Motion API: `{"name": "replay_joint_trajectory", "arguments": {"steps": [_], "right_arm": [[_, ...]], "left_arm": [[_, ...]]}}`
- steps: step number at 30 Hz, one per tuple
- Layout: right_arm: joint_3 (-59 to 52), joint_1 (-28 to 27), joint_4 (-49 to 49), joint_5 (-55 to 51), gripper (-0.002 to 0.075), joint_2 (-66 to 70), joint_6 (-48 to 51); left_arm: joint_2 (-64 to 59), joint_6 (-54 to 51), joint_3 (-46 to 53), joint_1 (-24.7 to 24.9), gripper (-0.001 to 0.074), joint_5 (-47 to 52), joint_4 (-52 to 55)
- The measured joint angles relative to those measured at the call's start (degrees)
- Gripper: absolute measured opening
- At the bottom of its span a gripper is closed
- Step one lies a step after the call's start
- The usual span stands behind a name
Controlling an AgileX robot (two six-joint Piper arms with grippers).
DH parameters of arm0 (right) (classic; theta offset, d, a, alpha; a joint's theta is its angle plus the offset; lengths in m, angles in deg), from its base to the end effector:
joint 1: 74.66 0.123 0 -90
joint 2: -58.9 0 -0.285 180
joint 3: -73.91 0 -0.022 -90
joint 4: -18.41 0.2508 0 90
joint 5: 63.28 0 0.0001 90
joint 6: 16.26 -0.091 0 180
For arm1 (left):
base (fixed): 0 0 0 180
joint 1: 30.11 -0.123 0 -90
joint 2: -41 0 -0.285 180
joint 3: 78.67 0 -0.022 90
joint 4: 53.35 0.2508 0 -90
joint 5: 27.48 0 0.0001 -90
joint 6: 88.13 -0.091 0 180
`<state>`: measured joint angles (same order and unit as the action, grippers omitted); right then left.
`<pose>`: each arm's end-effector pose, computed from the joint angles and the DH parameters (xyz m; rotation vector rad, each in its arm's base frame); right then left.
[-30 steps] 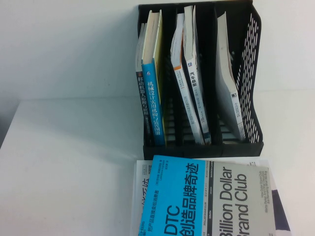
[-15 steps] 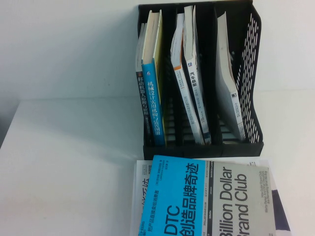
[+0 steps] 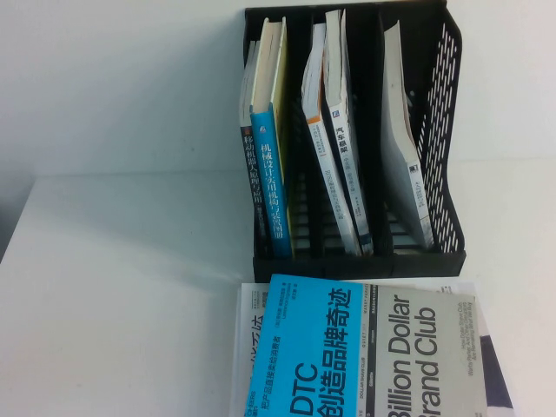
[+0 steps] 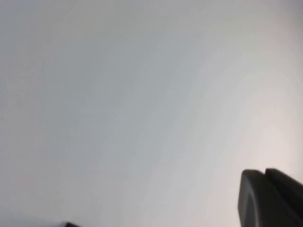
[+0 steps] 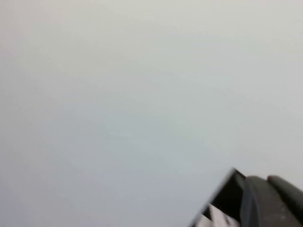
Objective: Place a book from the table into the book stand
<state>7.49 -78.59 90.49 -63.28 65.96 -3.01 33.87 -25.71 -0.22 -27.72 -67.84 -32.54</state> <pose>0.0385 -0.0026 0.2763 0.6909 1.1327 0.8193 0.0296 -0.0222 0.2598 -0.1065 0.8716 -0.8916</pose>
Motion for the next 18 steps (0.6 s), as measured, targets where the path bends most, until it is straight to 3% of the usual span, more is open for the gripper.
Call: {"name": "replay_joint_trajectory", "arguments": {"steps": [3,7,11,18], "right_arm": [[10.04,0.00,-0.27,0.39,-0.0003,0.00,7.43],[23.06,0.00,-0.75,0.39,-0.0003,1.04,25.63],[31.77,0.00,-0.88,0.39,-0.0003,6.64,41.36],[32.89,0.00,-1.01,-3.54,-0.0003,21.38,49.81]], "left_arm": [[0.21,2.20,-0.78,0.00,-0.0004,1.46,-6.26],[0.21,4.00,-9.27,0.00,-0.0004,21.11,-8.89],[-3.38,2.53,-20.30,0.00,-0.0004,36.89,-4.08],[-21.75,-0.32,-32.31,0.00,-0.0004,58.76,1.86]]}}
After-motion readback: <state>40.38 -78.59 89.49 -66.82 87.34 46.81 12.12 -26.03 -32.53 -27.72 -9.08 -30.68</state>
